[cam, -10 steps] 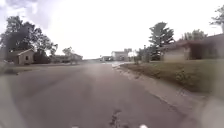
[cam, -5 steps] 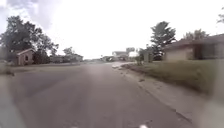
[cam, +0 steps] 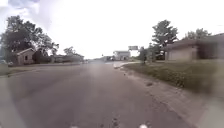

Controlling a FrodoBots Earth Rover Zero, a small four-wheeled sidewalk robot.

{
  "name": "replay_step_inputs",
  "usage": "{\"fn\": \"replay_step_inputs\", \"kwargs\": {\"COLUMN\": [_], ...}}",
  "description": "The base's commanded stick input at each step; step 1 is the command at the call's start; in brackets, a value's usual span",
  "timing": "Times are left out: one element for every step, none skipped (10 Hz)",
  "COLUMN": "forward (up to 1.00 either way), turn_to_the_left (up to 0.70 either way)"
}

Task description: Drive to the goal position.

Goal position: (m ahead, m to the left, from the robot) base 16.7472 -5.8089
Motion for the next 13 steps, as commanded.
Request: {"fn": "replay_step_inputs", "kwargs": {"forward": [1.00, 1.00, 1.00, 1.00, 1.00, 1.00, 1.00, 1.00, 1.00, 1.00, 1.00, 1.00, 1.00], "turn_to_the_left": [0.00, 0.01, 0.02, 0.00, 0.02, 0.02, 0.02, 0.01, 0.01, 0.02, 0.02, 0.02, 0.00]}}
